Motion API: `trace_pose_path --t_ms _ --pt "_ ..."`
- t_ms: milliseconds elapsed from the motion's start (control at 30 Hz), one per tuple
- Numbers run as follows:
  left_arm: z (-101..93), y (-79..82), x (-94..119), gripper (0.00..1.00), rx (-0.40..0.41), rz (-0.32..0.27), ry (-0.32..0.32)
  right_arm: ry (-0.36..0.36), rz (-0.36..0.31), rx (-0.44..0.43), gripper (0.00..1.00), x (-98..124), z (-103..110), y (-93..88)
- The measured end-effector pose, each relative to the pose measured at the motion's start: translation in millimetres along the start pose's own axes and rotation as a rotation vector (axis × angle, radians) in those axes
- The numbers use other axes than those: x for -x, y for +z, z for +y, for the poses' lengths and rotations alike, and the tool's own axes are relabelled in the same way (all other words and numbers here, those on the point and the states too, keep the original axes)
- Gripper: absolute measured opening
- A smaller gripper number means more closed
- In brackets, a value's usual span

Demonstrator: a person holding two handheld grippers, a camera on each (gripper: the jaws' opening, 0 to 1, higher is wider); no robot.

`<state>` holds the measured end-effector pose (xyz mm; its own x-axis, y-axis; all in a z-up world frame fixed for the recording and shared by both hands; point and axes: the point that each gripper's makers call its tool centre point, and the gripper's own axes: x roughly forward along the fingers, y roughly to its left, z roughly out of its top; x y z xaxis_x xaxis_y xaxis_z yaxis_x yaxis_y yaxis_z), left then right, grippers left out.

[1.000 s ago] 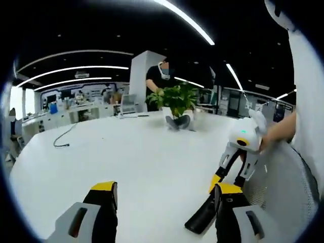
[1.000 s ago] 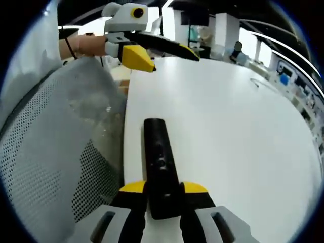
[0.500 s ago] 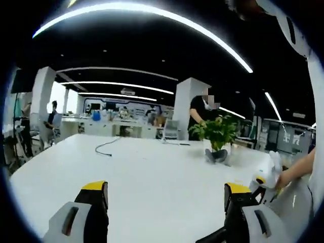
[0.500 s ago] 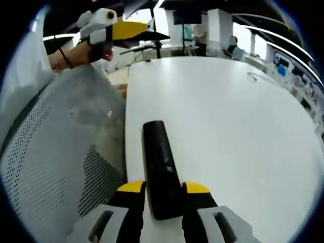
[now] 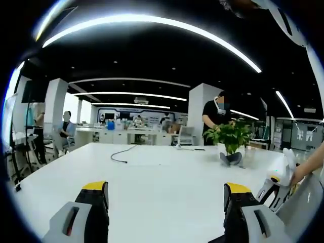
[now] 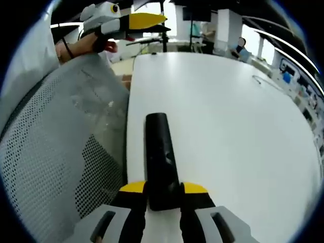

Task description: Press the specified remote control buttons in sequence, fully releasing each button before pressing the next.

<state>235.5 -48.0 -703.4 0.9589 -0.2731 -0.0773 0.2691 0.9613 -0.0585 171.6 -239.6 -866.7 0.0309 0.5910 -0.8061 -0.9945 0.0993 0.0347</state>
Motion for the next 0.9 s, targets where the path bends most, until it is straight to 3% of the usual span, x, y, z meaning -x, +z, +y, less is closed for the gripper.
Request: trace_pose_path --t_ms 167,333,433,900 --pt "5.0 9.4 3.0 0.97 -0.024 -0.053 0.022 0.011 0.01 0.061 0.21 0.2 -0.7 -0.7" --pt "9.9 6.3 4.5 0.97 -0.017 -0.042 0.041 0.016 0.017 0.092 0.21 0.1 -6.1 0.1" --pt "13.9 10.0 6.5 0.96 -0.026 -0.064 0.059 0.012 0.02 0.105 0.21 -0.8 -11.5 0.8" --pt "13.9 3.3 4.6 0.96 -0.032 -0.035 0.05 0.028 0.034 0.125 0.21 -1.0 -34.0 3.0"
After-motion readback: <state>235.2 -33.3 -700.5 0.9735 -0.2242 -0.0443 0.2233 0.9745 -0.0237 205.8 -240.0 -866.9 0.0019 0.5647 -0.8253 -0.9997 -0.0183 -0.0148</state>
